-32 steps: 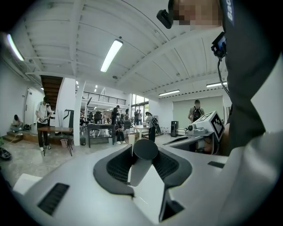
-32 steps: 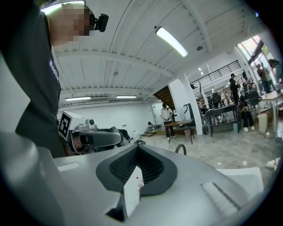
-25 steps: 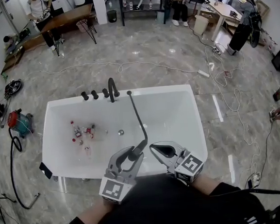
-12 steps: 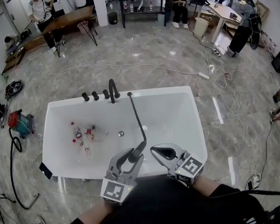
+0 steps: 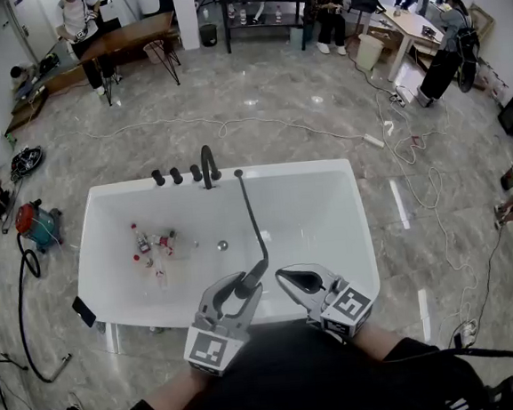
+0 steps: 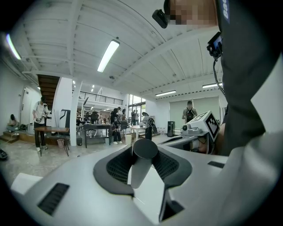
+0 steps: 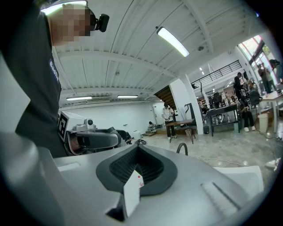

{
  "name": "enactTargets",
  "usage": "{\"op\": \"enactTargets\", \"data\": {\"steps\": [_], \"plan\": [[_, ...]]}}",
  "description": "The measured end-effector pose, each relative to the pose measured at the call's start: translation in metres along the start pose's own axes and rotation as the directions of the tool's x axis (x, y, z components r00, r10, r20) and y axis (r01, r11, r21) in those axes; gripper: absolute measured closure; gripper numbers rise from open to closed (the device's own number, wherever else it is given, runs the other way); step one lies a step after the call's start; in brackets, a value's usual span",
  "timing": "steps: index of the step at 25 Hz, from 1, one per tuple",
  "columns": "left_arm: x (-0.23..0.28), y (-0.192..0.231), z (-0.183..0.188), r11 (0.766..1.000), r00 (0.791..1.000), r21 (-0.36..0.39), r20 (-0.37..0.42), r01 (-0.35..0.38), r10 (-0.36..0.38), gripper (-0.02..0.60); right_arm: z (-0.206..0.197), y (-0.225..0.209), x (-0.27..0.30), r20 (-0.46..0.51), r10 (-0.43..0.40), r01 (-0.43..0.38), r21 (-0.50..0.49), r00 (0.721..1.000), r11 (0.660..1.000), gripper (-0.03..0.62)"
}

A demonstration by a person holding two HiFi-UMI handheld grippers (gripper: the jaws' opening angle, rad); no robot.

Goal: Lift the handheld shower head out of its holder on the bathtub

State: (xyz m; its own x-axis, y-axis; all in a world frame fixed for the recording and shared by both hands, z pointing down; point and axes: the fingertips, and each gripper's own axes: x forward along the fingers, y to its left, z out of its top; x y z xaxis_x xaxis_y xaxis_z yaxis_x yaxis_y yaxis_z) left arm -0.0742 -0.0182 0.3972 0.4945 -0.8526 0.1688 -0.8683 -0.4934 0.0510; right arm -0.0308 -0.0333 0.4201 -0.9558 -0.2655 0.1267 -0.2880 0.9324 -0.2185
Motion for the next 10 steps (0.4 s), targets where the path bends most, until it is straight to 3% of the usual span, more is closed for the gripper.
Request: {"op": "enactTargets", "data": {"steps": [10], "plan": [[-0.0048, 0.0032, -0.0066, 1.000, 1.000, 0.007, -0.014, 0.001, -0.001, 0.446, -0.0015, 0.0049, 0.0014, 0.014, -0.009, 0.009, 0.021, 1.000, 1.000, 0.592]]}}
